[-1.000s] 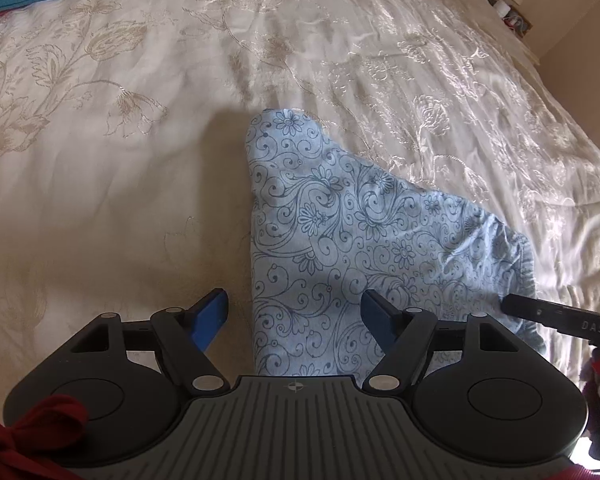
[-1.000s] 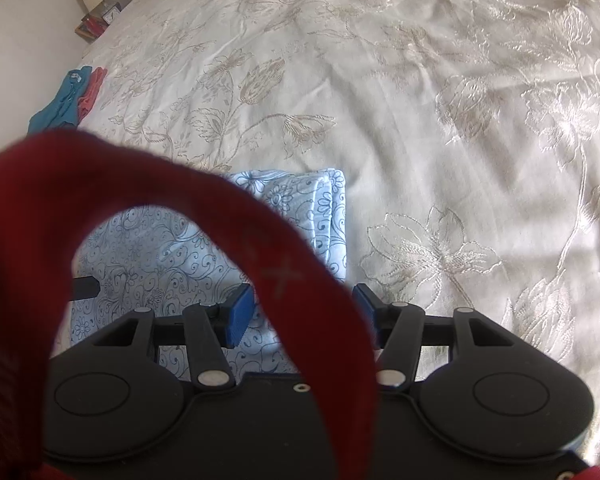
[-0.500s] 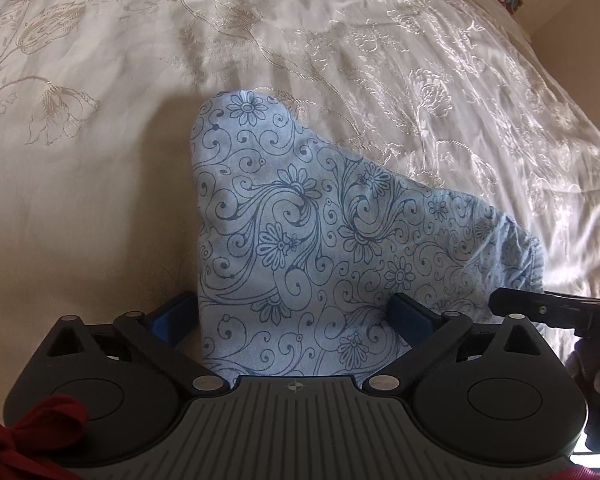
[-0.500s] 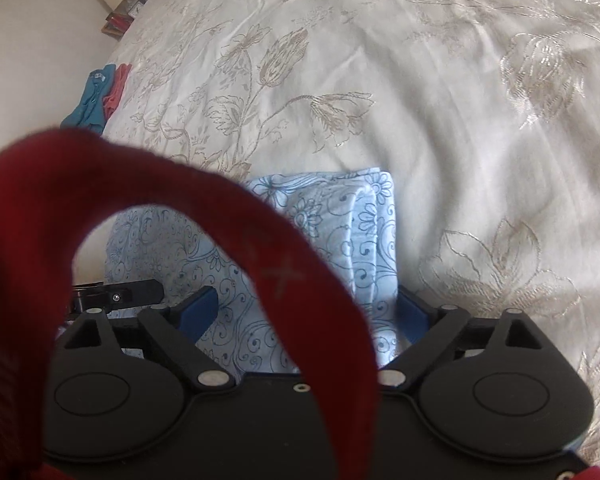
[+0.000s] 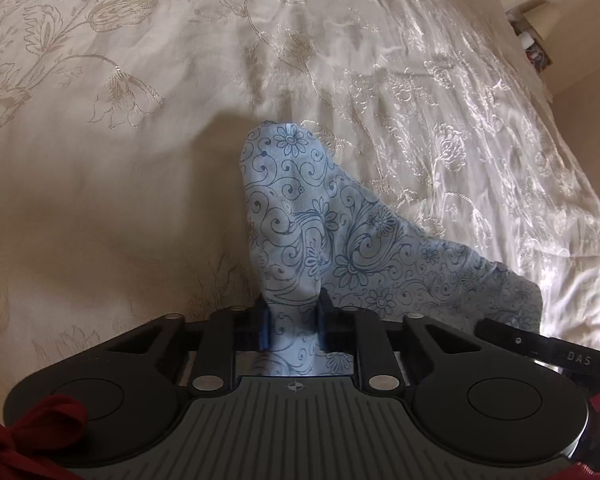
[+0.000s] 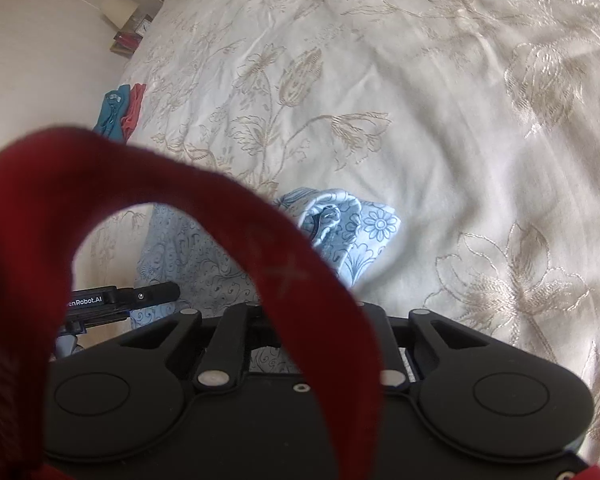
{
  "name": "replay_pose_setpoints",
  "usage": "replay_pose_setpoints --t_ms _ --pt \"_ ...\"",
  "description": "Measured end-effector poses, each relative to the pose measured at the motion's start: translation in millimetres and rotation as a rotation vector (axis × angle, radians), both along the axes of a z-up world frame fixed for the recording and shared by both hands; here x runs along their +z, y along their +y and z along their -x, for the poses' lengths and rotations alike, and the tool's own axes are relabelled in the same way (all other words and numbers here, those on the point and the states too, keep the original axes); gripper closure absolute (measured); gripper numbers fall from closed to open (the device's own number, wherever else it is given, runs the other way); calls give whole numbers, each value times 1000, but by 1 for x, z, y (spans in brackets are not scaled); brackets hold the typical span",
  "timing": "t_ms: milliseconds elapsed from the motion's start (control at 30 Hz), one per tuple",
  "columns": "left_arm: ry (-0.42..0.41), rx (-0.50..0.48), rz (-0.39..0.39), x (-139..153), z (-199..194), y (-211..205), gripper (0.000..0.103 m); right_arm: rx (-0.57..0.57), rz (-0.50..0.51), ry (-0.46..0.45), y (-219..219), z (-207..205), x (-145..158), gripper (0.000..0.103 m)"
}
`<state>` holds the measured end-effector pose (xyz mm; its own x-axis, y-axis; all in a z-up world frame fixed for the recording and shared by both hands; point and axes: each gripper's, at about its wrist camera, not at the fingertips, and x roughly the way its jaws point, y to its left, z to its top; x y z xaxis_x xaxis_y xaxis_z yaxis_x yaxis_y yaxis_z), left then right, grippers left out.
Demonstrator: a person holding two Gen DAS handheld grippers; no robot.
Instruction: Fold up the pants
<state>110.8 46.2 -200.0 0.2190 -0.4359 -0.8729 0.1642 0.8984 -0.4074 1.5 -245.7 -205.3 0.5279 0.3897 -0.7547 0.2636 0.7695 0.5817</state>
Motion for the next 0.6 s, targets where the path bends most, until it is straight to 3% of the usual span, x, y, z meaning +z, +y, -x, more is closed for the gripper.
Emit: replay_pose_setpoints --t_ms 167,367,600 --pt "-108 -27 -10 29 13 -1 92 68 64 -55 21 -6 38 78" --pt "-189 95 -3 66 4 37 92 176 91 -152 50 -37 80 78" --pt "-227 203 -8 85 -28 101 90 282 34 -215 100 -114 86 78"
